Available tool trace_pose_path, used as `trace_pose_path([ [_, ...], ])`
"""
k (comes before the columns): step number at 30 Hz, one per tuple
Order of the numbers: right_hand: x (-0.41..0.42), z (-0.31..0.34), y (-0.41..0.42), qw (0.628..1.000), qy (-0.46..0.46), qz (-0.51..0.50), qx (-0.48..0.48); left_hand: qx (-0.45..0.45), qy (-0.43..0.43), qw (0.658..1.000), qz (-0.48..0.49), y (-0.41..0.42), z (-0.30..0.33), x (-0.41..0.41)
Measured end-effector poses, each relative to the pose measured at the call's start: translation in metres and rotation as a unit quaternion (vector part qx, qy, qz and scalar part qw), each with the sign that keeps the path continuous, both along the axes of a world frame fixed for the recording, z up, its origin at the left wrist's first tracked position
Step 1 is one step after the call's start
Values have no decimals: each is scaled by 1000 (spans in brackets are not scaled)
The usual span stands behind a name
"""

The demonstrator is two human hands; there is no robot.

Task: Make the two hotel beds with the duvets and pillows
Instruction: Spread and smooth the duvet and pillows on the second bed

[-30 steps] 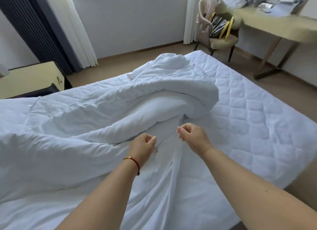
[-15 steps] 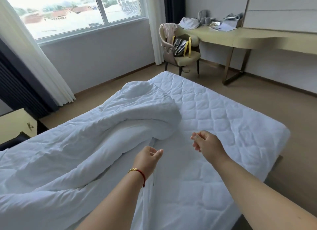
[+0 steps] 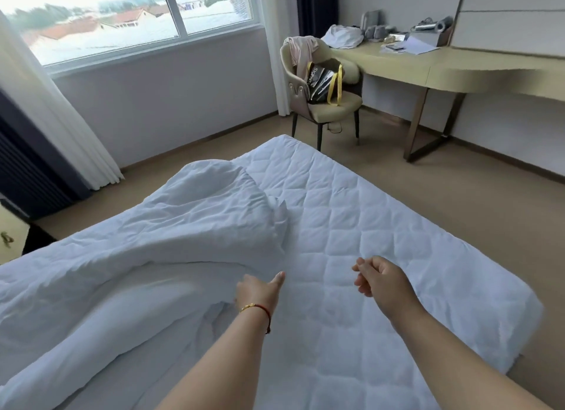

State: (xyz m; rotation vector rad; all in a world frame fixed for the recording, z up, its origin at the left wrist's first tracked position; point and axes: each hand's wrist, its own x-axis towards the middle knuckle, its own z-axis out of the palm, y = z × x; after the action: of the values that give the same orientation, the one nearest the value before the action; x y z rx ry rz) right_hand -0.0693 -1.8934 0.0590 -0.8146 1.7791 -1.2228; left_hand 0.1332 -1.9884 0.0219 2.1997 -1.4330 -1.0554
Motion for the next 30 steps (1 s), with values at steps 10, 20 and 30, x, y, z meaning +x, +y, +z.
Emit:
trace_pose_path([
  [10, -166, -61, -79, 997, -22, 60, 45, -15, -110, 970, 216, -113, -46, -89],
  [20, -115, -54, -99, 980, -107, 157, 65, -196, 162, 962, 103, -96, 127, -33],
  [30, -23, -4, -132, 894, 147, 404, -123, -201, 416, 886, 33, -20, 229, -41],
])
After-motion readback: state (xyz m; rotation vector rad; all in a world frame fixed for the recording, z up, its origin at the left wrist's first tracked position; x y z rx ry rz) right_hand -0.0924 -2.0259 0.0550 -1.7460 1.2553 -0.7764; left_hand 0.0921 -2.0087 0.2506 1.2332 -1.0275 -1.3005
